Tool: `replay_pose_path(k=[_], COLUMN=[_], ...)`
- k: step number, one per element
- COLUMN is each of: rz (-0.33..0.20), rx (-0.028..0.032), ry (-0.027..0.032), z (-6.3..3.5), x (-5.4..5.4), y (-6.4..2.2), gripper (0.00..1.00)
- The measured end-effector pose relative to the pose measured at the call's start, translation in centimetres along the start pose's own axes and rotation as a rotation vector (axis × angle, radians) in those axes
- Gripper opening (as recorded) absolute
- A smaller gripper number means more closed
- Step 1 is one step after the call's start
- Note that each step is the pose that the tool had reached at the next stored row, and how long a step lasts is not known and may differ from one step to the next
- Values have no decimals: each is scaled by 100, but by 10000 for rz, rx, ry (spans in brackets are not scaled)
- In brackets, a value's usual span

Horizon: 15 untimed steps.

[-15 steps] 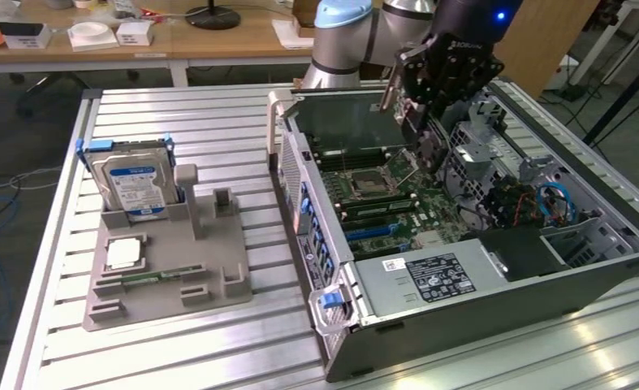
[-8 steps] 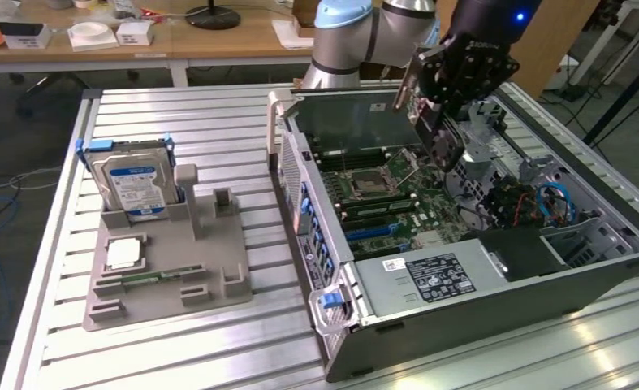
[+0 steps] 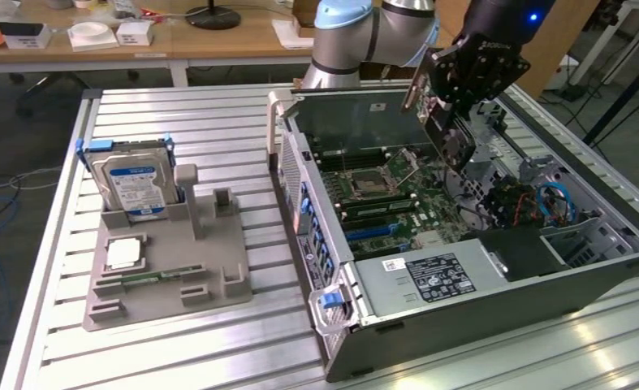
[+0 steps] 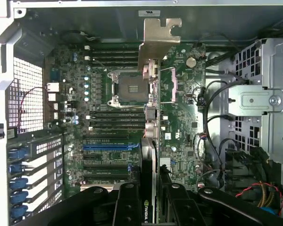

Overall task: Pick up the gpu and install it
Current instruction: 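Pick up the gpu and move the gpu toward the slot, then insert the gpu into the slot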

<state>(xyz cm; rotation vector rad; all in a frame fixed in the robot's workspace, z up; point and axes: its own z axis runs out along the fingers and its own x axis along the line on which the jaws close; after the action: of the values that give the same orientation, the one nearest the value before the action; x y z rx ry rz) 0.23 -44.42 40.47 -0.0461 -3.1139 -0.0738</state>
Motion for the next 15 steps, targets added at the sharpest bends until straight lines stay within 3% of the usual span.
replay_pose_path(k=[15], rz=[0], rx=[0], ry=[0], z=[0], x=[0], y=[0], gripper=[26])
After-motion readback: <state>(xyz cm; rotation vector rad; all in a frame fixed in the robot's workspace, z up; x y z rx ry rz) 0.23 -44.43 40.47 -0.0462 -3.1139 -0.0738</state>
